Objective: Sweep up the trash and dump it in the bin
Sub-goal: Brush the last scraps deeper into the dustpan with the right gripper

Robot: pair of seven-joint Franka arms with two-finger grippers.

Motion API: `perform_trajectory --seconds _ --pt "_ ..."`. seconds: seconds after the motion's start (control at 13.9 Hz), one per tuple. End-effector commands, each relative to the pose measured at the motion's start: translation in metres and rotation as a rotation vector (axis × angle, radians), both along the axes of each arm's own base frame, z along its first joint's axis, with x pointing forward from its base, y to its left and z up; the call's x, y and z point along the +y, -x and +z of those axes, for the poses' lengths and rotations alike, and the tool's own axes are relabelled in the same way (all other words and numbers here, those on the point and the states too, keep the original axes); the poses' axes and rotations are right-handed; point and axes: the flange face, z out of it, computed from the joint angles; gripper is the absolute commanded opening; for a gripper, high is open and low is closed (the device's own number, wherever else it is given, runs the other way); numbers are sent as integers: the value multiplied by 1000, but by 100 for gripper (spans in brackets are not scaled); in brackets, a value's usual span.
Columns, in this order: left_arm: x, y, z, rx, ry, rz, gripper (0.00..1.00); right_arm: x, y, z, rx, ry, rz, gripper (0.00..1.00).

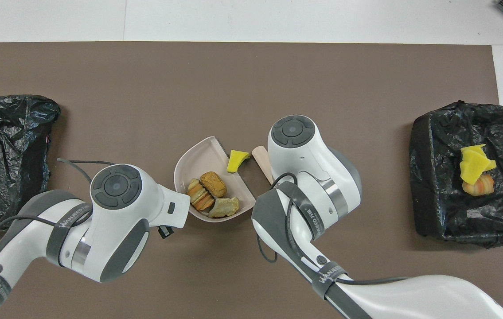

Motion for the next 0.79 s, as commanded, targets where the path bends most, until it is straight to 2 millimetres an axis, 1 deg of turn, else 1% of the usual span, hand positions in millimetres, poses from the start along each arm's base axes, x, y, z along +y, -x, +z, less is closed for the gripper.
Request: perform_trajectory --seconds 0.0,0.07,0.29,0.43,0.57,0.65,0.72 --pt "7 -5 13 -33 16 30 0 -23 14 11 3 18 12 0" --pt "11 -4 12 -27 13 30 0 -24 18 9 4 22 12 0" --pt "14 4 6 -18 8 22 0 -13 25 10 -12 14 17 0" --pt "10 10 -8 -8 3 19 0 15 40 15 -32 12 33 0" --pt "10 11 -9 -14 5 20 0 48 59 22 -54 -5 -4 0" --pt "10 11 -9 -14 5 20 0 61 71 28 -55 -13 -24 0" --pt "10 11 -9 -14 5 20 0 71 79 30 -55 -12 -41 0"
